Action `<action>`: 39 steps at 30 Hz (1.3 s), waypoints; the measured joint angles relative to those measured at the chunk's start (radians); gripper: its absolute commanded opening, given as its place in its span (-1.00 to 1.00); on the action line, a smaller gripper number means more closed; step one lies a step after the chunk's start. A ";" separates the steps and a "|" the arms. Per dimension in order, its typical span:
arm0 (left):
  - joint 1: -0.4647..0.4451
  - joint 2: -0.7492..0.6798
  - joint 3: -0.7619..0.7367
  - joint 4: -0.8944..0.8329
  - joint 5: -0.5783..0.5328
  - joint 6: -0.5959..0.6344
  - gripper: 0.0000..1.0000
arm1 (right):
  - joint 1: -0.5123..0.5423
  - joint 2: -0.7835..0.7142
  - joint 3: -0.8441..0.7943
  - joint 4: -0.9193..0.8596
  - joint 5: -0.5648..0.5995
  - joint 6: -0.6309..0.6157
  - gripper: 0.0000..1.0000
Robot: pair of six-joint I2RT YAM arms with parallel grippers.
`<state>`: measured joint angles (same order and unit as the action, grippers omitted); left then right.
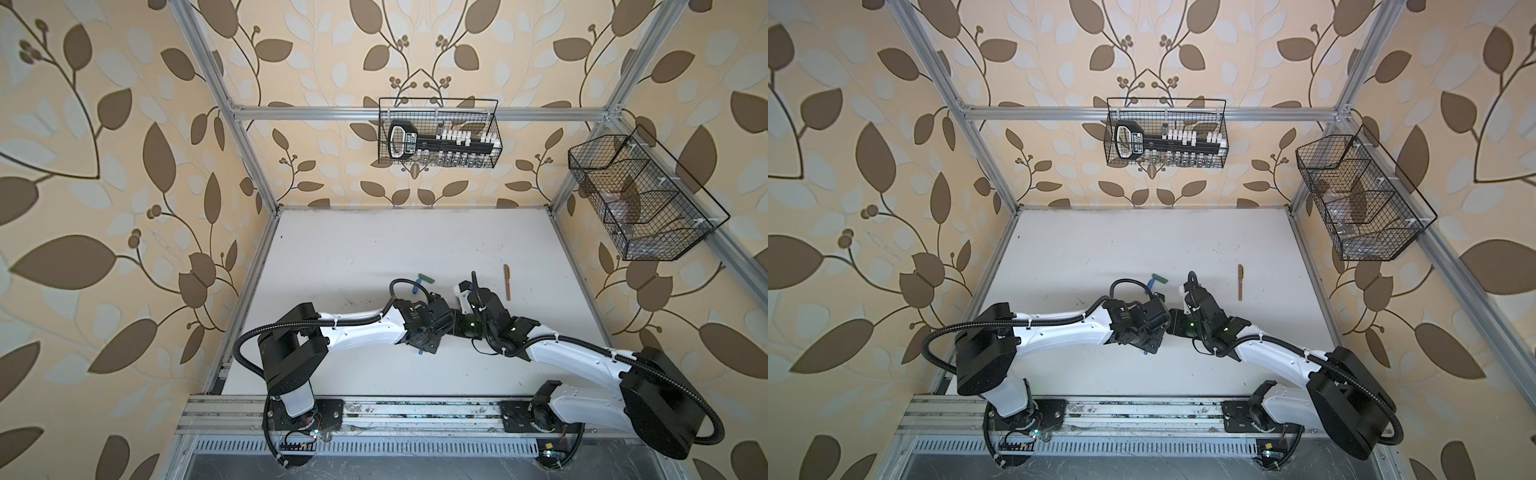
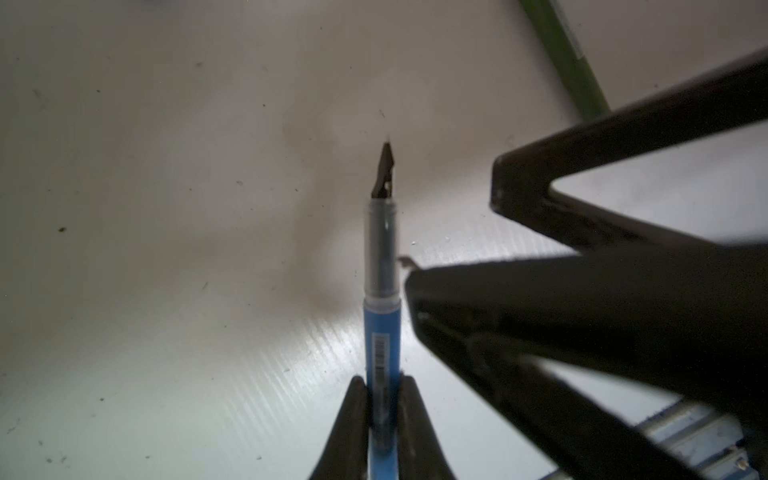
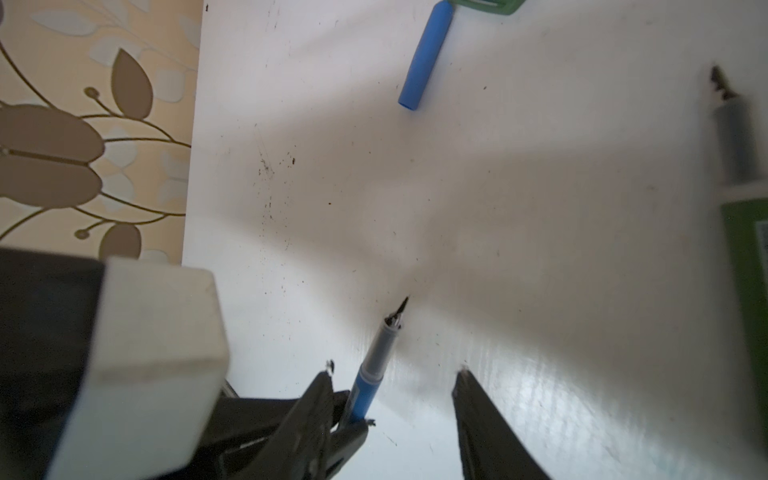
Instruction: Insert the pens into the pen caps
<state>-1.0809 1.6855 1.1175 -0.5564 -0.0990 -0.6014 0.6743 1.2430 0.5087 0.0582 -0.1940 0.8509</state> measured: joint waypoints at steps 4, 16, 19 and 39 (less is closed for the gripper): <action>0.000 -0.013 0.002 -0.005 -0.010 0.000 -0.72 | 0.000 0.045 0.000 0.048 -0.019 0.018 -0.02; 0.000 -0.043 0.002 -0.011 -0.013 0.000 -0.71 | 0.002 0.125 0.000 0.194 -0.061 0.070 -0.05; 0.000 -0.047 0.002 -0.010 -0.014 0.000 -0.70 | 0.002 0.152 0.000 0.226 -0.073 0.085 -0.10; 0.000 -0.116 0.002 -0.008 -0.037 -0.002 -0.66 | -0.001 0.206 0.000 0.319 -0.106 0.147 -0.78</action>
<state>-1.0809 1.5700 1.1191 -0.5640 -0.1356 -0.6029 0.6735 1.4494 0.5091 0.3771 -0.2996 0.9981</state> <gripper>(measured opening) 0.163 0.165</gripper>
